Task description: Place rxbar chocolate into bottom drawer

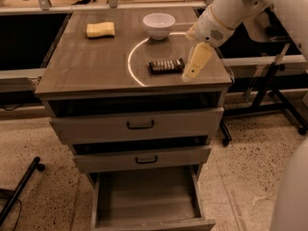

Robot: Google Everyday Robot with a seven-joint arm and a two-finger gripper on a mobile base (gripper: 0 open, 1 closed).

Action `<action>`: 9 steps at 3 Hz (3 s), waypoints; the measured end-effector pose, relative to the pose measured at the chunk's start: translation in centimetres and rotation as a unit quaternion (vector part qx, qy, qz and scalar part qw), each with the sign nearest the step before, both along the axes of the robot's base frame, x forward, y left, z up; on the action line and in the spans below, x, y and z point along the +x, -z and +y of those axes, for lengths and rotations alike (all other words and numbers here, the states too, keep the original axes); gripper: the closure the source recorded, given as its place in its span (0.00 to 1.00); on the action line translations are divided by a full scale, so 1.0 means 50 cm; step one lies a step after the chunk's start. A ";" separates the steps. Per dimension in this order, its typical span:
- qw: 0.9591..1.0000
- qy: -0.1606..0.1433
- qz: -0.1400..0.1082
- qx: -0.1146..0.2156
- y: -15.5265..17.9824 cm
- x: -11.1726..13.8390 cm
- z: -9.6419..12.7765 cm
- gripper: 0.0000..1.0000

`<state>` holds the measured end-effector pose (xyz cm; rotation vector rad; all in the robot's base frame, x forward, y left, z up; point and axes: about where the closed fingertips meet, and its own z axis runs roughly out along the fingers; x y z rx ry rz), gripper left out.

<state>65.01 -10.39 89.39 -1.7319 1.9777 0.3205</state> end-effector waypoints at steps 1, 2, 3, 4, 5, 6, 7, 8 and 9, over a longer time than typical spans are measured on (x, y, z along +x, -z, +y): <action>1.000 0.002 0.005 0.007 0.031 0.041 0.019 0.00; 1.000 0.000 0.015 0.012 0.059 0.069 0.038 0.00; 1.000 -0.002 0.026 0.009 0.084 0.090 0.056 0.00; 0.999 -0.007 0.038 0.001 0.110 0.106 0.074 0.00; 0.999 -0.013 0.042 -0.006 0.124 0.111 0.084 0.00; 0.998 -0.023 0.050 -0.009 0.140 0.111 0.095 0.19; 0.998 -0.029 0.052 -0.008 0.141 0.109 0.102 0.42; 0.998 -0.042 0.047 -0.006 0.123 0.102 0.117 0.66; 0.998 -0.051 0.042 -0.004 0.111 0.092 0.128 0.87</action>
Offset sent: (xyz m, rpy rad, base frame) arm 0.0535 0.0264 -0.0405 0.0338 0.0507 0.0020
